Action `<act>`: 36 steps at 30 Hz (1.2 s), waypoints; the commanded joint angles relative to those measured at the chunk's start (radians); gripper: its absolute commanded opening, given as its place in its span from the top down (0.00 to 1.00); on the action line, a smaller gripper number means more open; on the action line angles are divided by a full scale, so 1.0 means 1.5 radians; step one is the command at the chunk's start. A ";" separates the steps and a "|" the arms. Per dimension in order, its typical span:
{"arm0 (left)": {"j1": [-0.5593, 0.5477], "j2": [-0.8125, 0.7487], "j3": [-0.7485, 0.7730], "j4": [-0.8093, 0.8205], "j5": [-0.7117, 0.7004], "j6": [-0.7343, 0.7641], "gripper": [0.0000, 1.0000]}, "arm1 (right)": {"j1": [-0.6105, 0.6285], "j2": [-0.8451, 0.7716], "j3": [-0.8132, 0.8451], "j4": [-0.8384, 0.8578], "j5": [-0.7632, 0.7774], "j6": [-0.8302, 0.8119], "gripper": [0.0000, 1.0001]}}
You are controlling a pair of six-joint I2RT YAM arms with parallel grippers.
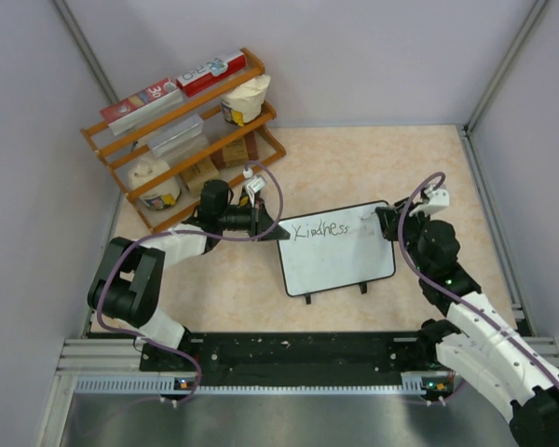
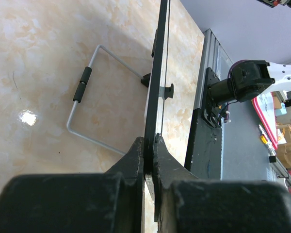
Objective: Write a sentence on the whiteboard
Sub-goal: Write on the whiteboard with the whiteboard.
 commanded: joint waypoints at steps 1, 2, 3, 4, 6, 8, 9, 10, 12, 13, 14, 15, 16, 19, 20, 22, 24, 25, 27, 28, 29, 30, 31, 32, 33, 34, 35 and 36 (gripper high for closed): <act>-0.004 0.018 -0.011 -0.036 -0.052 0.082 1.00 | -0.007 -0.005 -0.011 0.033 0.005 -0.001 1.00; -0.004 0.017 -0.011 -0.036 -0.052 0.082 1.00 | -0.007 -0.007 -0.015 0.034 0.005 -0.001 1.00; -0.004 0.018 -0.011 -0.037 -0.052 0.083 1.00 | -0.007 -0.011 -0.018 0.035 0.007 -0.001 1.00; -0.004 0.017 -0.011 -0.037 -0.052 0.083 1.00 | -0.008 -0.011 -0.023 0.032 0.009 -0.001 1.00; -0.004 0.018 -0.011 -0.037 -0.052 0.083 1.00 | -0.007 -0.009 -0.025 0.027 0.014 -0.002 1.00; -0.004 0.018 -0.011 -0.036 -0.052 0.083 1.00 | -0.007 -0.008 -0.029 0.024 0.015 0.000 1.00; -0.004 0.017 -0.011 -0.037 -0.052 0.083 1.00 | -0.007 -0.010 -0.030 0.017 0.015 0.001 1.00; -0.004 0.017 -0.011 -0.036 -0.052 0.083 1.00 | -0.007 -0.014 -0.032 0.012 0.015 0.001 1.00; -0.004 0.017 -0.011 -0.036 -0.052 0.083 1.00 | -0.007 -0.021 -0.037 0.006 0.014 0.000 1.00; -0.004 0.017 -0.011 -0.036 -0.052 0.083 1.00 | -0.007 -0.029 -0.042 0.004 0.014 0.000 1.00; -0.004 0.017 -0.010 -0.036 -0.052 0.083 1.00 | -0.007 -0.032 -0.046 0.002 0.012 0.000 1.00; -0.004 0.018 -0.010 -0.036 -0.052 0.083 1.00 | -0.007 -0.036 -0.047 -0.002 0.011 -0.001 1.00; -0.004 0.018 -0.010 -0.036 -0.053 0.083 1.00 | -0.007 -0.043 -0.052 -0.005 0.008 0.000 1.00; -0.004 0.020 -0.010 -0.036 -0.053 0.083 1.00 | -0.007 -0.049 -0.057 -0.007 0.008 0.001 1.00; -0.004 0.019 -0.010 -0.035 -0.053 0.083 1.00 | -0.007 -0.051 -0.057 -0.007 0.007 0.001 1.00; -0.004 0.019 -0.010 -0.035 -0.053 0.083 1.00 | -0.007 -0.052 -0.052 -0.006 0.007 0.002 1.00; -0.004 0.019 -0.011 -0.036 -0.053 0.083 1.00 | -0.007 -0.061 -0.047 -0.002 0.006 0.006 1.00; -0.004 0.020 -0.010 -0.036 -0.053 0.083 1.00 | -0.007 -0.065 -0.039 -0.001 0.004 0.007 1.00; -0.004 0.020 -0.011 -0.036 -0.054 0.083 1.00 | -0.007 -0.079 -0.032 0.007 0.001 0.014 1.00; -0.004 0.019 -0.011 -0.036 -0.054 0.083 1.00 | -0.008 -0.083 -0.024 0.010 -0.004 0.016 1.00; -0.004 0.019 -0.011 -0.036 -0.054 0.083 1.00 | -0.007 -0.084 -0.019 0.013 -0.007 0.018 1.00; -0.004 0.018 -0.011 -0.036 -0.054 0.084 1.00 | -0.007 -0.085 -0.015 0.019 -0.007 0.021 1.00; -0.004 0.018 -0.012 -0.036 -0.054 0.084 1.00 | -0.007 -0.084 -0.006 0.022 -0.009 0.024 1.00; -0.004 0.018 -0.011 -0.036 -0.054 0.084 1.00 | -0.008 -0.082 -0.003 0.027 -0.008 0.025 1.00; -0.004 0.018 -0.011 -0.036 -0.054 0.084 1.00 | -0.007 -0.073 0.000 0.036 -0.008 0.026 1.00; -0.004 0.018 -0.011 -0.036 -0.054 0.084 1.00 | -0.007 -0.065 0.005 0.039 -0.006 0.027 1.00; -0.004 0.019 -0.011 -0.036 -0.054 0.084 1.00 | -0.007 -0.060 0.007 0.041 -0.007 0.029 1.00; -0.004 0.020 -0.011 -0.036 -0.054 0.084 1.00 | -0.007 -0.051 0.008 0.047 -0.006 0.028 1.00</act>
